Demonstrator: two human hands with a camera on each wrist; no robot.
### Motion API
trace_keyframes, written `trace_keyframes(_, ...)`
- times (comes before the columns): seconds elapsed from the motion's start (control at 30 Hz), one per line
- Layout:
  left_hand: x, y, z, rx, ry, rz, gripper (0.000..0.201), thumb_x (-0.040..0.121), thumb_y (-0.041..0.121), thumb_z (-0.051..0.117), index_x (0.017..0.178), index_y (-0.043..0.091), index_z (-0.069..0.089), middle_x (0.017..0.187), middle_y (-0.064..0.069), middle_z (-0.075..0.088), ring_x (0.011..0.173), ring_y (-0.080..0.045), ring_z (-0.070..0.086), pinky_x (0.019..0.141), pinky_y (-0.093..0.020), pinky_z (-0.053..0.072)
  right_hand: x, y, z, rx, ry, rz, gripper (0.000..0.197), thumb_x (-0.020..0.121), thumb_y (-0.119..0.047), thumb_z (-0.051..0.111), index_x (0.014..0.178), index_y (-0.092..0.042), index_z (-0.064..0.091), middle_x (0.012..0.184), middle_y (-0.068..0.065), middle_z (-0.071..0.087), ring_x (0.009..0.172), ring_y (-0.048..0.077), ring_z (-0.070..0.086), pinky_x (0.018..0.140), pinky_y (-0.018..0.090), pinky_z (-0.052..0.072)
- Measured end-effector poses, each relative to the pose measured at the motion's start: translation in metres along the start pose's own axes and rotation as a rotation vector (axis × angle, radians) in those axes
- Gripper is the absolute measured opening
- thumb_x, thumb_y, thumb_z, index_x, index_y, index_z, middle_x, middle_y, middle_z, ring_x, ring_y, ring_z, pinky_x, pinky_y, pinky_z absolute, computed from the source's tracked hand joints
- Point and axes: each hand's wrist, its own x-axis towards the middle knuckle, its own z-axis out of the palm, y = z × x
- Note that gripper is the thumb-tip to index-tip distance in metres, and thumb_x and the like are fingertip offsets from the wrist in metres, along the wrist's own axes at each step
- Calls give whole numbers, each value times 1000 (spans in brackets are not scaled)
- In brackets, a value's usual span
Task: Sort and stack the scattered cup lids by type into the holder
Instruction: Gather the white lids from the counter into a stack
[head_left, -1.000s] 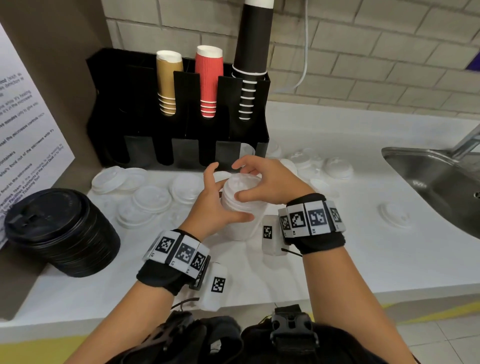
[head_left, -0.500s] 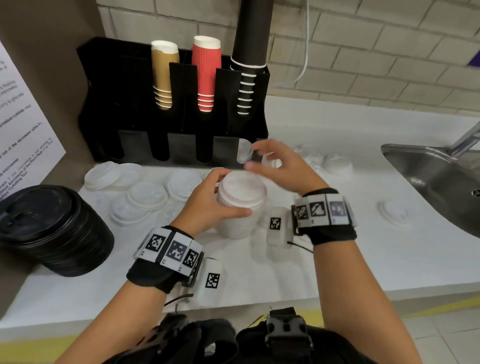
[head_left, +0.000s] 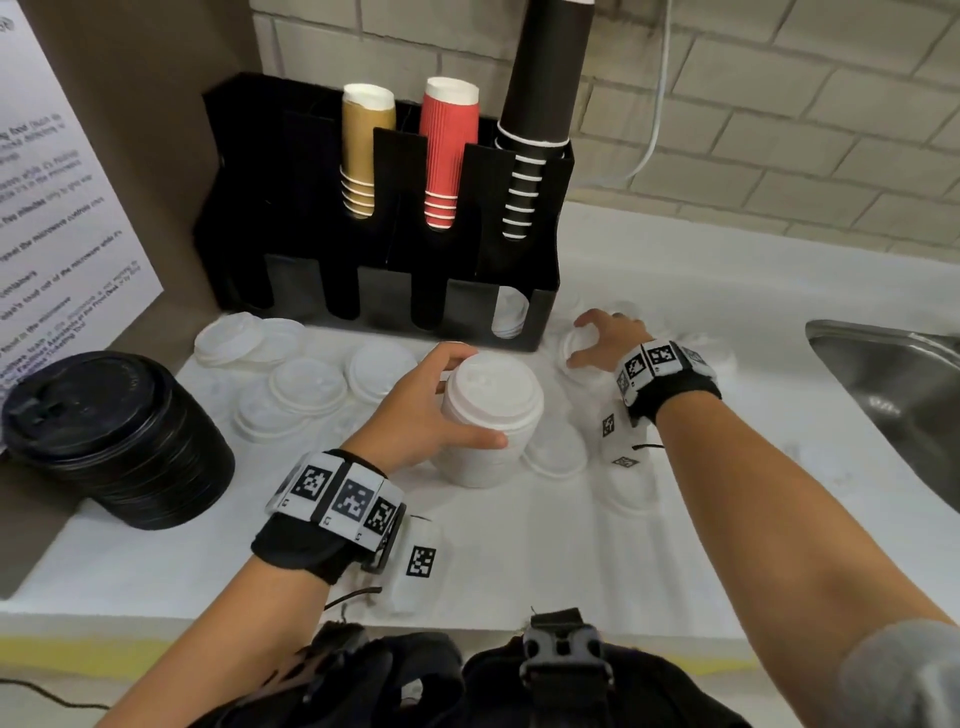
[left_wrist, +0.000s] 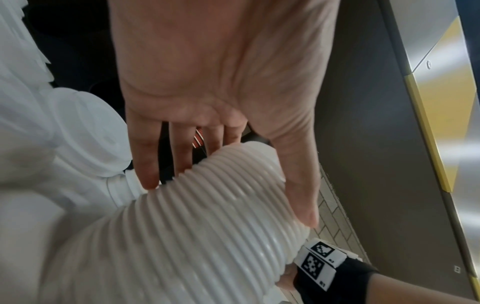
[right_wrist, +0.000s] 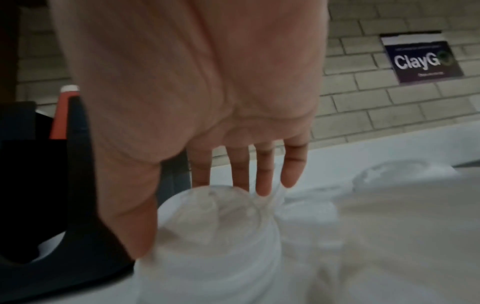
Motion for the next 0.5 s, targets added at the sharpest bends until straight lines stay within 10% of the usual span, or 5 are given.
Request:
trace_keyframes(0.17, 0, 1, 1, 5, 5, -8, 83, 59, 25, 92, 128, 33, 47, 128, 15, 52, 120, -12, 50, 99, -34, 43, -3, 3, -23, 70, -255, -87, 56, 77, -53, 70, 125, -34, 52, 123, -4, 47, 118, 20, 46, 94, 30, 34)
trace_keyframes(0.33, 0, 1, 1, 3, 9, -5, 83, 59, 25, 92, 128, 33, 47, 127, 16, 51, 119, -13, 50, 98, -31, 44, 4, -8, -26, 44, -64, -77, 46, 89, -48, 57, 125, -20, 58, 126, 7, 56, 116, 29, 53, 85, 31, 38)
trace_keyframes(0.5, -1, -1, 1, -6, 14, -2, 81, 59, 26, 92, 127, 34, 48, 126, 18, 51, 119, -13, 50, 98, -32, 44, 7, -21, -15, -205, -242, -81, 41, 94, -48, 47, 114, -17, 65, 130, 5, 54, 121, 28, 50, 88, 32, 34)
